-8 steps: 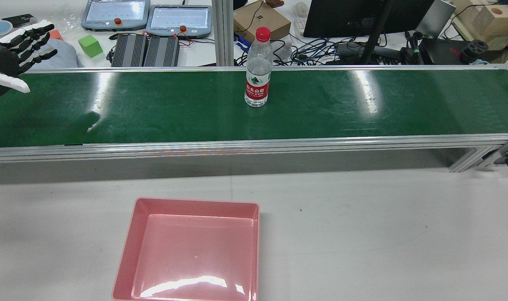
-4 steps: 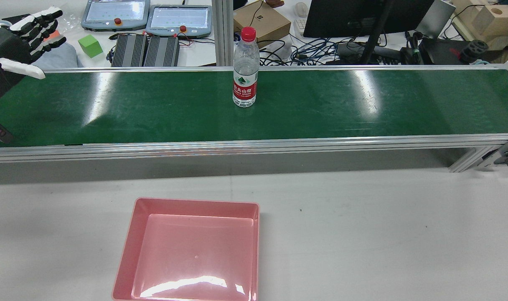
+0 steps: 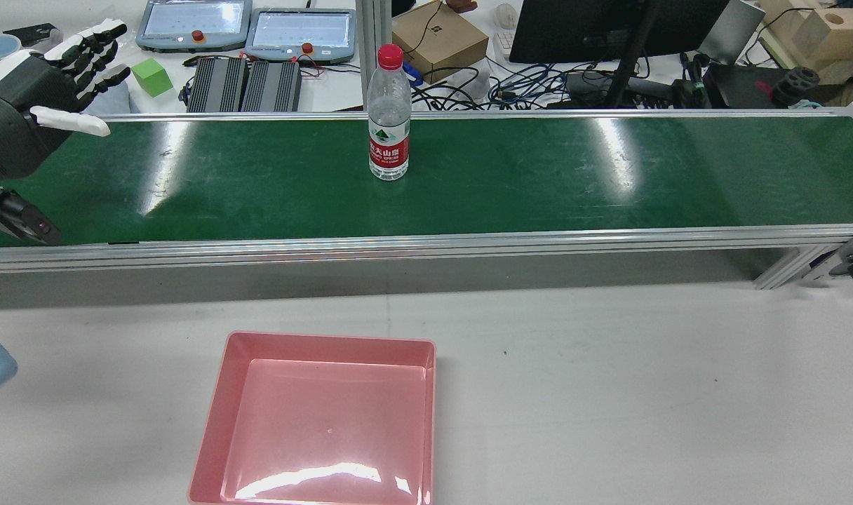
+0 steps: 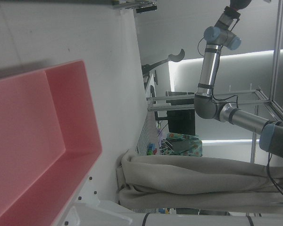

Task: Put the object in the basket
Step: 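Move the open left hand along the belt toward the water bottle, then close the left hand fingers around the water bottle, then lift the bottle off the belt and carry it over the pink tray, then lower the bottle into the pink tray and open the left hand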

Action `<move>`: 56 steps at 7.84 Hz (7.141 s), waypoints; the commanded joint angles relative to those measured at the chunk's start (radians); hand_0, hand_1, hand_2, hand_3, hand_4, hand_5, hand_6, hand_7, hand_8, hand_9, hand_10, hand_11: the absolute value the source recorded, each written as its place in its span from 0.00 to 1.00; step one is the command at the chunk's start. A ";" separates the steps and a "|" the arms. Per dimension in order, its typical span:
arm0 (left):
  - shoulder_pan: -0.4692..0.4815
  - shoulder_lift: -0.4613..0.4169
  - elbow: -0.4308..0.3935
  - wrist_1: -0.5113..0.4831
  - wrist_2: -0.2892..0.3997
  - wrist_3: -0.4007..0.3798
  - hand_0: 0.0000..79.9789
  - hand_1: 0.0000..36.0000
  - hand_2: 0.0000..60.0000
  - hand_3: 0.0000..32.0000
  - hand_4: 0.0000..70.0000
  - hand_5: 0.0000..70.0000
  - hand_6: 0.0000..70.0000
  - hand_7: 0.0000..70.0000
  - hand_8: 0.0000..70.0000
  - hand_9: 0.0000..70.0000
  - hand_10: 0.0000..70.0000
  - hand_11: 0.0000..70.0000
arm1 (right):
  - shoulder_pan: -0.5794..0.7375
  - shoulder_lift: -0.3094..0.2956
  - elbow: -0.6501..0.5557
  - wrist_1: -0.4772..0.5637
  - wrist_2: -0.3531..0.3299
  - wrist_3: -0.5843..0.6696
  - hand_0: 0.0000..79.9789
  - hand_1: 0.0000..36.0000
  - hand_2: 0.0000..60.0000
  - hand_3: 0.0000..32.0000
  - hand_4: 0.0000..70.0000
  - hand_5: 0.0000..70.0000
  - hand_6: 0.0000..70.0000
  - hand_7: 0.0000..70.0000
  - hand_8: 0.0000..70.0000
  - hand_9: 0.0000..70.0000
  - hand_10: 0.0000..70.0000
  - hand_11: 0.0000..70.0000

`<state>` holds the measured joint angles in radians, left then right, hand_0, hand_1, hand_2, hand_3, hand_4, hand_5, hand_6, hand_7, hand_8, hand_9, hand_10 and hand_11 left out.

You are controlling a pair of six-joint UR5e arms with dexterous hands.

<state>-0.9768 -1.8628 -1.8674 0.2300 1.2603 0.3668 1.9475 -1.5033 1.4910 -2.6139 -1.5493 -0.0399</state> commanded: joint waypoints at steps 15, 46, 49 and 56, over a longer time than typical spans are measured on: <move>0.138 -0.101 0.070 0.028 -0.078 0.093 0.66 0.27 0.00 0.00 0.13 0.17 0.02 0.00 0.02 0.00 0.08 0.13 | 0.001 0.000 0.000 0.000 0.000 0.000 0.00 0.00 0.00 0.00 0.00 0.00 0.00 0.00 0.00 0.00 0.00 0.00; 0.447 -0.191 -0.273 0.379 0.059 0.116 0.72 0.63 0.77 0.00 0.63 0.83 0.68 0.61 0.64 0.75 0.54 0.77 | 0.001 0.000 0.000 0.000 0.000 0.000 0.00 0.00 0.00 0.00 0.00 0.00 0.00 0.00 0.00 0.00 0.00 0.00; 0.567 -0.174 -0.274 0.394 -0.025 0.156 0.74 0.66 0.70 0.00 0.61 0.79 0.61 0.57 0.61 0.72 0.51 0.74 | 0.001 0.000 0.000 0.000 0.000 0.000 0.00 0.00 0.00 0.00 0.00 0.00 0.00 0.00 0.00 0.00 0.00 0.00; 0.601 0.074 -0.282 0.138 -0.024 0.161 0.60 0.09 0.00 0.00 0.21 0.42 0.08 0.08 0.14 0.13 0.20 0.30 | 0.001 0.000 0.000 0.000 0.000 0.000 0.00 0.00 0.00 0.00 0.00 0.00 0.00 0.00 0.00 0.00 0.00 0.00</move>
<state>-0.3736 -1.8518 -2.1405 0.4239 1.2299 0.5303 1.9482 -1.5033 1.4910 -2.6139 -1.5494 -0.0399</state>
